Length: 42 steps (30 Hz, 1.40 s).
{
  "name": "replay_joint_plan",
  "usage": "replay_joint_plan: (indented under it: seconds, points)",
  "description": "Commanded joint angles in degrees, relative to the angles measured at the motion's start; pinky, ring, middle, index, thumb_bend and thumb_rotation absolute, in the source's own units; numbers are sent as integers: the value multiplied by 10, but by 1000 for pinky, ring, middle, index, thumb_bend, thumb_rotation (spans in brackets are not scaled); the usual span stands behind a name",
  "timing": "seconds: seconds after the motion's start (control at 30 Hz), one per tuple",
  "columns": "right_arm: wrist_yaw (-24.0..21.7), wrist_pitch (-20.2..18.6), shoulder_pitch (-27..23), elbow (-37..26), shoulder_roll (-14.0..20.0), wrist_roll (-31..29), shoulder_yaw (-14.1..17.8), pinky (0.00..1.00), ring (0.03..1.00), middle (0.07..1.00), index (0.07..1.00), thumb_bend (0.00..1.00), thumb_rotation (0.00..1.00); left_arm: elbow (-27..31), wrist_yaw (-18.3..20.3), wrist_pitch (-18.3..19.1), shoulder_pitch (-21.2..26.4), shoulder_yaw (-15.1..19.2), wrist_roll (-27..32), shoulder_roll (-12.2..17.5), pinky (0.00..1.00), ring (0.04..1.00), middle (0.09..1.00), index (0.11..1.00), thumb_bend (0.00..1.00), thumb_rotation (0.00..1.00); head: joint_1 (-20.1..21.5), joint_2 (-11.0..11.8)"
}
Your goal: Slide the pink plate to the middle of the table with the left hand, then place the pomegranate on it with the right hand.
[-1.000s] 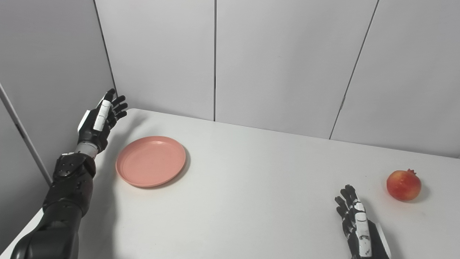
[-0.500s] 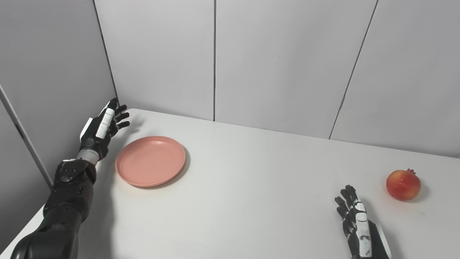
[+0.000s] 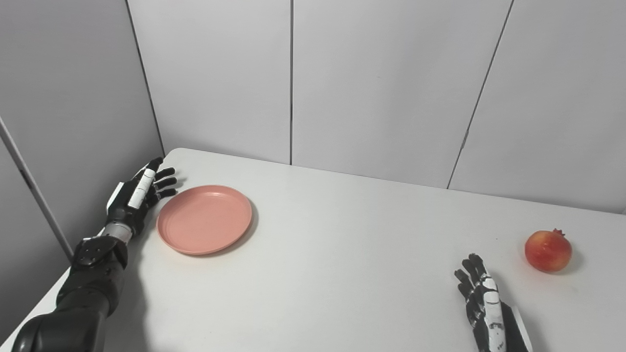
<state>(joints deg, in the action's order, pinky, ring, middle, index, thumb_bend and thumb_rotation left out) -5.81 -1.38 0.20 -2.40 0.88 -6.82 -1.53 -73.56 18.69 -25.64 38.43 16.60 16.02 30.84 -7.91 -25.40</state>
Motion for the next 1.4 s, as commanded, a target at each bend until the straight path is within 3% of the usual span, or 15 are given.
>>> replay_joint_plan:
  seconds: [0.0, 0.2, 0.43, 0.63, 0.87, 1.2, 1.37]
  points:
    - [0, -13, 31, 25, 3, 1, 1, 1000, 945, 966, 966, 730, 1000, -1, -7, -12, 21, -5, -10, 11, 780, 824, 847, 895, 1000, 783, -1, 0]
    - [0, -15, 33, 23, 0, -2, 2, 1000, 943, 963, 960, 734, 1000, 22, -21, -12, 5, -17, -28, -8, 857, 892, 909, 947, 921, 854, 1, -3]
    - [3, -16, 33, 19, -4, 3, -3, 997, 937, 962, 959, 730, 1000, 22, 13, -12, 3, -29, -26, -13, 900, 910, 917, 974, 897, 816, 7, -6]
    - [4, -19, 32, 18, -6, 6, -5, 987, 929, 959, 954, 730, 1000, 36, 34, -11, 1, -29, -15, -25, 874, 898, 911, 961, 938, 785, 8, -6]
    - [4, -21, 33, 17, -10, 8, -6, 989, 930, 960, 954, 705, 1000, 66, 57, 4, -9, -36, -5, -36, 858, 876, 909, 955, 903, 779, 13, -10]
    - [3, -23, 33, 15, -11, 11, -8, 989, 924, 962, 956, 712, 1000, 138, 54, 39, -38, -52, -2, -56, 852, 865, 905, 981, 950, 783, 15, -12]
    - [5, -26, 33, 13, -13, 12, -8, 980, 915, 958, 951, 716, 1000, 163, 55, 51, -49, -55, 2, -63, 842, 851, 891, 973, 906, 787, 16, -16]
